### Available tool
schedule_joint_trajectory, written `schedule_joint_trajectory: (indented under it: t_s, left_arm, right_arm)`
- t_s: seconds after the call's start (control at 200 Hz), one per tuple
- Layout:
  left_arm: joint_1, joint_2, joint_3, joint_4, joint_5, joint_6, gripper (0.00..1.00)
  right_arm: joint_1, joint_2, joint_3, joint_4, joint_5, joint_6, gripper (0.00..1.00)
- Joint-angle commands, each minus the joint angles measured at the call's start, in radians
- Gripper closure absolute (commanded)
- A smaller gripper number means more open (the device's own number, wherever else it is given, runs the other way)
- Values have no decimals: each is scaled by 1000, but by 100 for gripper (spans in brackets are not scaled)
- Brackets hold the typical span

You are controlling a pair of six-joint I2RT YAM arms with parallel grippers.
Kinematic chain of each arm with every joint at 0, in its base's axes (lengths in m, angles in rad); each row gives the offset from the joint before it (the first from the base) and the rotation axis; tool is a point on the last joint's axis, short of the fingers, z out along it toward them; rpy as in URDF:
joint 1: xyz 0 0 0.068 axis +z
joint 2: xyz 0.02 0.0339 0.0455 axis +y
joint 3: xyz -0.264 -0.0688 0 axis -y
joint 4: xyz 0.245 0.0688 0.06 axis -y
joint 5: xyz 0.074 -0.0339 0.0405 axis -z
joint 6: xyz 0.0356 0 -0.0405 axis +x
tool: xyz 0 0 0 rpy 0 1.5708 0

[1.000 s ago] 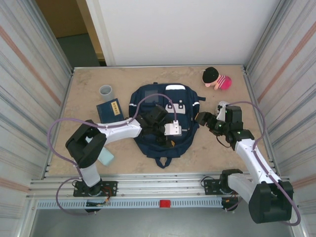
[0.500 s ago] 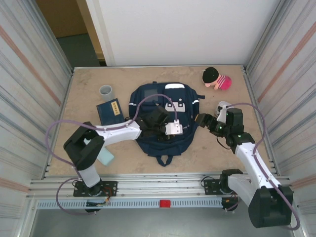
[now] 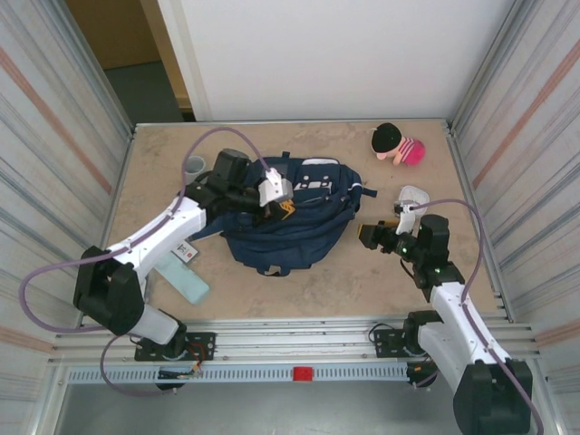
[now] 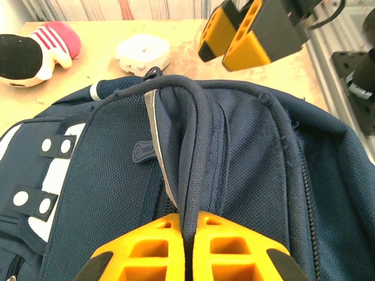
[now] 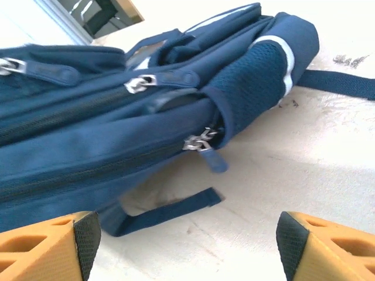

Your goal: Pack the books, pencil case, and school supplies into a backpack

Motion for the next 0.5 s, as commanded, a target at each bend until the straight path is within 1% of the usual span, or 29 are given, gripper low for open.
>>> schedule_joint_trajectory:
  t_s: [0.0,0.09,0.22,0.321,0.431,0.496]
  left_arm:
    - [45,-65,79,-10,210,41,100]
    - [77,-72,94,-28,237,59,100]
    - [110,-80,102,-33,274,62,100]
    - [123,-84,102,-33,283,65,100]
    - [125,-84,100,-30,294,60,100]
    - [125,-85,100,-22,302,55,100]
  right_arm:
    - [-1,82,19,129,-34,-90,24]
    - [14,167,66,129,-50,-145,27]
    - [22,276,126,117,-133,-209,34]
    - [50,333,165,111,-130,-245,34]
    - [88,396,220,65,-137,-301,34]
    - [102,421,241,51,-130,-317,36]
